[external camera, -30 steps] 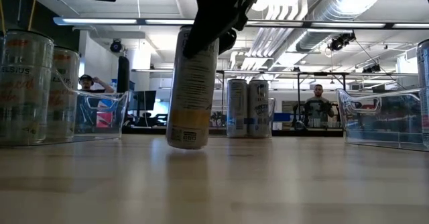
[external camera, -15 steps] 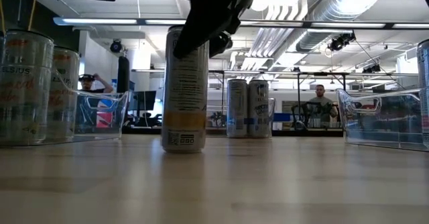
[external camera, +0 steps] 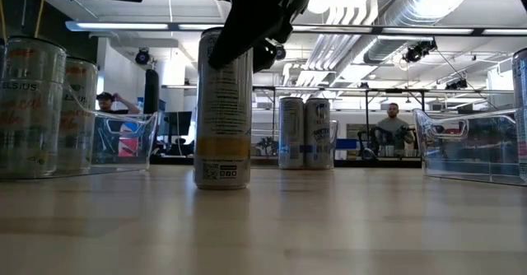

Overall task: Sort soda cans
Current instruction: Put the white-yellow soda can into the middle left transparent bin

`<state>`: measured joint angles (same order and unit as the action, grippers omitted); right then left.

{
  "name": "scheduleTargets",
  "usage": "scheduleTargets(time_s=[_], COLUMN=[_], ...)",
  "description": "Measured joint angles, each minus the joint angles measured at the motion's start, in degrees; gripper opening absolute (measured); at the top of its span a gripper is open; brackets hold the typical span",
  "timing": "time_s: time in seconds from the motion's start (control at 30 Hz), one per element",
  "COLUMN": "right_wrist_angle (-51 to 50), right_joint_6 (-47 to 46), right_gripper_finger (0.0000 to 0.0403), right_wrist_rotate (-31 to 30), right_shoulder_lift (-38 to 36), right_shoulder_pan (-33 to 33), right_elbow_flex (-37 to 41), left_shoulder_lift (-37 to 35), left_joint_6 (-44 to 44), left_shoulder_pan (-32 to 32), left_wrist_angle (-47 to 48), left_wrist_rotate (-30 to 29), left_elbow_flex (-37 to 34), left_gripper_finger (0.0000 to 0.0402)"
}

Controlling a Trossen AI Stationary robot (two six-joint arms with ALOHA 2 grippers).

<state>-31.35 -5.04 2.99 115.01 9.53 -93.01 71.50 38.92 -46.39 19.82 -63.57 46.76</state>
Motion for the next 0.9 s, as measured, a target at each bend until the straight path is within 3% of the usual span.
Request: scheduleTargets(time_s=[0.5, 0.73, 0.9], right_wrist_angle=[1.6, 1.9, 4.7], right_joint_6=[-2.0, -1.2, 0.3], right_gripper_finger=[0.0291, 0.0291, 0.0291], right_wrist_rotate=[-1.8, 0.4, -1.8], right_shoulder_lift=[-1.6, -1.7, -2.2], right_shoulder_pan=[-0.3, -0.3, -0.1], right_elbow_flex=[0.2, 0.2, 0.2], left_shoulder_lift=[0.0, 0.0, 0.0], left_joint_6=[0.0, -0.1, -0.1], left_shoulder_pan=[0.0, 0.0, 0.0], left_wrist_angle=[0.1, 0.1, 0.0], left_wrist_rotate=[0.0, 0.0, 0.1], left_elbow_flex=[0.0, 0.0, 0.0], left_gripper_finger=[0.0337, 0.0337, 0.0337])
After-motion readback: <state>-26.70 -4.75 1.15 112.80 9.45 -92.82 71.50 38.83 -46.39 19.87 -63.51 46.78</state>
